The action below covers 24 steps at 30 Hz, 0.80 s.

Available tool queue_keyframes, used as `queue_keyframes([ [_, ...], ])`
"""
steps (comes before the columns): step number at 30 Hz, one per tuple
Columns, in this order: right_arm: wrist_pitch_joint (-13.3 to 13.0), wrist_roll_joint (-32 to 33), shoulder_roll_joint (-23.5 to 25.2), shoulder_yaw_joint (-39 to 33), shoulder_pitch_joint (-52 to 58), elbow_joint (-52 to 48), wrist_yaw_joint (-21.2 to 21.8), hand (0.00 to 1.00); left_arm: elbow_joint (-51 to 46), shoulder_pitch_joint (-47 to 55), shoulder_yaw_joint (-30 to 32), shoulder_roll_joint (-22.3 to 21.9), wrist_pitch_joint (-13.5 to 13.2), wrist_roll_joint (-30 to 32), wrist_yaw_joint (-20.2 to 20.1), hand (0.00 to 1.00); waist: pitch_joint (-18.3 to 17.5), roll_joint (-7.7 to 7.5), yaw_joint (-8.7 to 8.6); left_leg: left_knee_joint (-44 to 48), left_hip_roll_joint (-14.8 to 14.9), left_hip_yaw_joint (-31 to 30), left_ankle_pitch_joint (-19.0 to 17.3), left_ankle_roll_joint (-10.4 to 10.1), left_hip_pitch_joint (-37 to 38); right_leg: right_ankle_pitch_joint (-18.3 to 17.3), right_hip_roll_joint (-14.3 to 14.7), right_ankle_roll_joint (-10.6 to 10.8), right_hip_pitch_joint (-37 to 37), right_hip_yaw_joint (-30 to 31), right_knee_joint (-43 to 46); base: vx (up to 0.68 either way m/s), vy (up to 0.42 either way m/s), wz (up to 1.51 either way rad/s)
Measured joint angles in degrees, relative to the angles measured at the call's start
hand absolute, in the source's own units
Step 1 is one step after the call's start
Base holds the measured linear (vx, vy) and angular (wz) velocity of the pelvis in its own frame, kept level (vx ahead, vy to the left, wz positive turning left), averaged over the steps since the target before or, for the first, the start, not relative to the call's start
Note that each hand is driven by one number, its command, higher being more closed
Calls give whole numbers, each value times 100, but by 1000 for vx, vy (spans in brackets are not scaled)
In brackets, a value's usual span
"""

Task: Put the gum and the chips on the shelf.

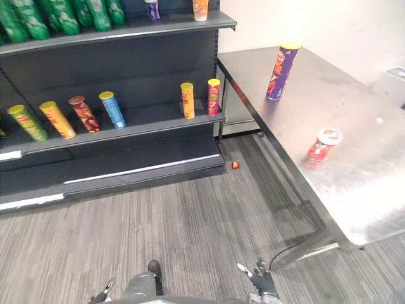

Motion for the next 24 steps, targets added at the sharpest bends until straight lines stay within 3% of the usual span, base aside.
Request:
queue_keyframes([
  [2,-73,-110,218,-71,-74,-11,114,0,190,127,2,146,23,4,24,0,-100,-245,28,848,-44,-13,-800,32,-199,313,217,-92,-181,643,417,450,171,-51],
  [4,-74,-190,326,-250,-150,26,89,0,334,135,-14,236,117,2,42,0,-200,-300,40,954,-107,163,-928,164,-30,532,171,-131,-223,970,588,458,276,-68],
  [5,-69,-199,397,-364,-166,20,26,0,507,130,-202,353,151,25,52,0,-245,-325,-3,821,-197,399,-981,287,340,838,71,-169,-404,1070,1098,413,273,-69],
  [6,-50,-198,397,-401,-163,24,-13,0,561,122,-326,401,190,116,56,0,-249,-329,-24,724,-236,484,-985,315,534,1013,43,-191,-499,1077,1406,403,226,-66],
  [8,-31,-181,327,-556,-162,39,-103,0,633,33,-704,517,263,354,39,0,-200,-230,-115,452,-382,494,-994,332,1010,1712,-62,-245,-890,959,2384,305,158,-47],
  [9,-28,-180,236,-656,-146,142,-130,0,650,-11,-947,551,245,461,24,0,-167,-151,-209,-7,-474,637,-1042,415,1553,2473,-281,-124,-1212,705,3138,279,157,-48],
  [10,-35,-179,201,-696,-139,222,-127,0,652,-36,-1065,573,232,461,21,0,-171,-121,-274,-267,-531,785,-1080,475,1839,2591,-443,-93,-1440,481,3538,256,157,-77],
  [12,-140,27,144,-589,-188,199,-115,0,656,-126,-1282,652,231,411,38,0,-178,-110,-370,-644,-618,1371,-1076,469,2344,2051,-700,-578,-2368,-501,4163,204,142,-111],
  [13,-222,163,110,-550,-169,198,-124,0,658,-250,-1372,675,220,378,36,0,-186,-81,-408,-674,-634,1442,-1054,460,2467,1966,-688,-636,-2524,-973,4043,329,97,-120],
  [14,-277,249,78,-606,-168,235,-134,0,634,-365,-1390,659,196,345,28,0,-215,22,-405,-717,-520,1406,-1053,460,2461,1575,-545,-562,-2530,-1111,3792,339,5,-152],
  [15,-318,224,64,-584,-207,218,-125,0,625,-427,-1304,676,187,342,35,0,-177,83,-358,-722,-337,1637,-1056,457,2459,1060,-331,-545,-2530,-1629,3016,266,-53,-167],
  [16,-340,217,83,-575,-225,221,-127,0,625,-430,-1240,700,186,344,47,0,-158,63,-359,-724,-281,1802,-1057,454,2478,1045,-223,-549,-2510,-1979,2520,203,-83,-189],
  [17,-392,167,152,-592,-222,219,-133,0,633,-443,-1162,757,188,348,46,0,-106,-79,-349,-719,-321,2051,-1059,445,2564,1234,-167,-634,-2359,-2623,1862,189,-51,-196],
  [18,-420,51,176,-659,-211,213,-139,0,708,-445,-1117,715,195,346,45,0,-21,-17,-353,-635,-242,2275,-1042,430,2707,1258,43,-775,-2099,-3104,1404,234,-59,-206],
  [20,-500,3,48,-731,-118,184,-156,0,701,-444,-1058,552,88,357,-4,0,37,8,-381,-450,-245,2367,-1027,210,2784,1304,118,-954,-1822,-3611,930,202,-72,-182],
  [21,-501,2,29,-737,-87,185,-157,0,699,-450,-1066,536,69,361,-10,0,39,30,-385,-661,-285,2366,-1008,195,2820,1295,125,-970,-1796,-3644,897,110,-71,-110],
  [22,-502,3,-49,-843,35,180,-154,0,605,-465,-1117,356,2,403,-47,0,76,139,-403,-1191,-311,2430,-658,200,2888,1257,158,-1008,-1739,-3675,865,37,-17,-45],
  [23,-492,-1,-23,-919,128,148,-157,0,534,-459,-1102,265,-83,429,-81,0,17,221,-420,-1264,-404,2504,-522,76,2986,1224,134,-963,-1703,-3576,804,76,8,-36],
  [24,-492,-3,-13,-928,174,106,-159,0,467,-455,-1100,241,-101,461,-89,0,16,185,-448,-1219,-441,2503,-485,73,2981,1201,113,-921,-1676,-3564,737,70,38,-10],
])
